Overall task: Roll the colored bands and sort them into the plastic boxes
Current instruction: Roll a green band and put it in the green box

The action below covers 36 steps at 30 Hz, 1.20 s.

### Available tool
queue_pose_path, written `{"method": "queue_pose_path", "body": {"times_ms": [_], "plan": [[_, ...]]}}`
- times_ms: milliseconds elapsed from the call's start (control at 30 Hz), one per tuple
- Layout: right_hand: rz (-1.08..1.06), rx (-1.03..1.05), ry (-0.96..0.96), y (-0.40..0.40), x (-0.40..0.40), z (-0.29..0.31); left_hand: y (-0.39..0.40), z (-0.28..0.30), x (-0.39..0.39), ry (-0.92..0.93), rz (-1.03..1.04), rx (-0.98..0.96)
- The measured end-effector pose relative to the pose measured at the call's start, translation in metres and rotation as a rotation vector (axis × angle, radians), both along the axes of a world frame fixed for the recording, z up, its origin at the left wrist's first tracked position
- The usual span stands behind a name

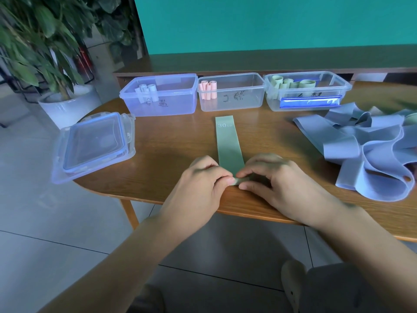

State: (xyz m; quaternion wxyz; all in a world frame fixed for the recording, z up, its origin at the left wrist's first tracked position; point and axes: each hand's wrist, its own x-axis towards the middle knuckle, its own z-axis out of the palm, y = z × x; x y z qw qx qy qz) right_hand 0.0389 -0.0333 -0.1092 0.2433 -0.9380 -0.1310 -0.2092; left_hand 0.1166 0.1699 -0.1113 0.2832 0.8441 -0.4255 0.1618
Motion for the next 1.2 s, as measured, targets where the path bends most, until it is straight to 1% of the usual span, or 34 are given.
{"method": "queue_pose_path", "body": {"times_ms": [100,300,433,567,667,733,933,1000,1100,1200], "plan": [[-0.001,0.012,0.015,-0.001,0.002,-0.002,0.000,0.002,0.002,-0.008,-0.008,0.004],[-0.010,0.027,0.043,-0.002,0.005,0.000,0.002,0.008,0.005,0.098,-0.051,0.001],[-0.026,0.023,0.047,-0.002,0.005,0.001,-0.001,0.009,0.009,0.087,-0.057,-0.010],[-0.100,0.015,-0.040,0.002,0.004,-0.002,-0.004,0.009,0.014,0.085,-0.060,-0.020],[-0.093,0.010,-0.081,0.004,0.005,-0.002,-0.005,0.009,0.017,0.088,-0.056,-0.006],[-0.083,0.007,-0.073,0.003,0.007,-0.002,-0.005,0.007,0.018,0.087,-0.050,-0.022],[-0.102,0.004,0.008,0.000,0.011,-0.003,-0.009,0.003,0.019,0.006,-0.013,-0.030],[-0.100,0.006,0.018,0.000,0.012,-0.003,-0.009,0.004,0.019,0.015,-0.036,-0.052],[-0.110,0.010,0.028,0.000,0.013,-0.004,-0.009,0.007,0.020,0.016,-0.049,-0.032],[-0.141,-0.012,0.027,0.001,0.015,-0.006,-0.010,0.008,0.022,0.085,-0.039,-0.023]]}}
